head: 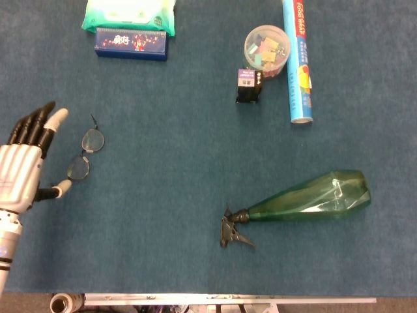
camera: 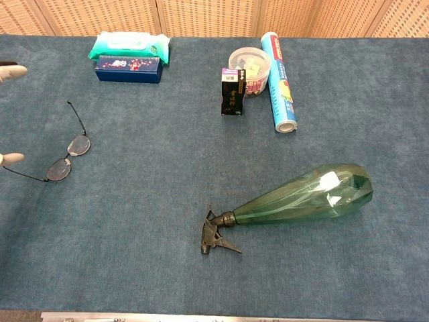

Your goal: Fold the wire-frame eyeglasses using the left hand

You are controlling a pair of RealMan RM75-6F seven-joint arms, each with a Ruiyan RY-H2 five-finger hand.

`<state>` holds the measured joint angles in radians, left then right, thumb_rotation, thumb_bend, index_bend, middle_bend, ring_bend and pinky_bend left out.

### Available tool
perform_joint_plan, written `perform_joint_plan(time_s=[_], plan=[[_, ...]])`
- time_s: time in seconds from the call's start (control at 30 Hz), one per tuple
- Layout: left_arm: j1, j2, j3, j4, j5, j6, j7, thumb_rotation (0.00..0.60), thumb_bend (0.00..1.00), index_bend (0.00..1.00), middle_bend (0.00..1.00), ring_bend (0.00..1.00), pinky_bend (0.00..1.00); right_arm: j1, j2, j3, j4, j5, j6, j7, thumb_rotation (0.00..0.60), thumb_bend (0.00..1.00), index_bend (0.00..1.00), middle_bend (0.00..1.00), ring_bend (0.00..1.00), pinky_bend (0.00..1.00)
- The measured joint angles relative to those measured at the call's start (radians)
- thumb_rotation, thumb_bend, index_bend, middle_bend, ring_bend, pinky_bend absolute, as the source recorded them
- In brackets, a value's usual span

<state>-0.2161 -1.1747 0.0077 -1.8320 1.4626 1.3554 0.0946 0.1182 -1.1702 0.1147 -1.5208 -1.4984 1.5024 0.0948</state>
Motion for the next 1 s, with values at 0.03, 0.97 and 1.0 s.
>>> perform_joint_plan(time_s=[0.03, 0.97, 1.0], plan=[[-0.001, -0.006, 0.002, 0.005, -0.001, -0.01, -0.003, 0.6, 0.0, 0.0, 0.0, 0.0, 0.08, 0.0, 0.0, 0.0, 0.0, 0.0, 0.0, 0.0, 0.6, 0.01, 0.05, 0.23, 0.21, 0.51], [-0.001, -0.241, -0.018, 0.287, 0.014, -0.009, -0.14, 0.6, 0.0, 0.0, 0.0, 0.0, 0.08, -0.003, 0.002, -0.002, 0.003, 0.003, 0.0, 0.009, 0.6, 0.01, 0.05, 0.23, 0.21, 0.51], [0.001, -0.243, -0.017, 0.292, 0.015, -0.007, -0.141, 0.6, 0.0, 0.0, 0.0, 0.0, 0.08, -0.003, 0.002, -0.002, 0.003, 0.003, 0.0, 0.009, 0.6, 0.01, 0.05, 0.23, 0.21, 0.51]])
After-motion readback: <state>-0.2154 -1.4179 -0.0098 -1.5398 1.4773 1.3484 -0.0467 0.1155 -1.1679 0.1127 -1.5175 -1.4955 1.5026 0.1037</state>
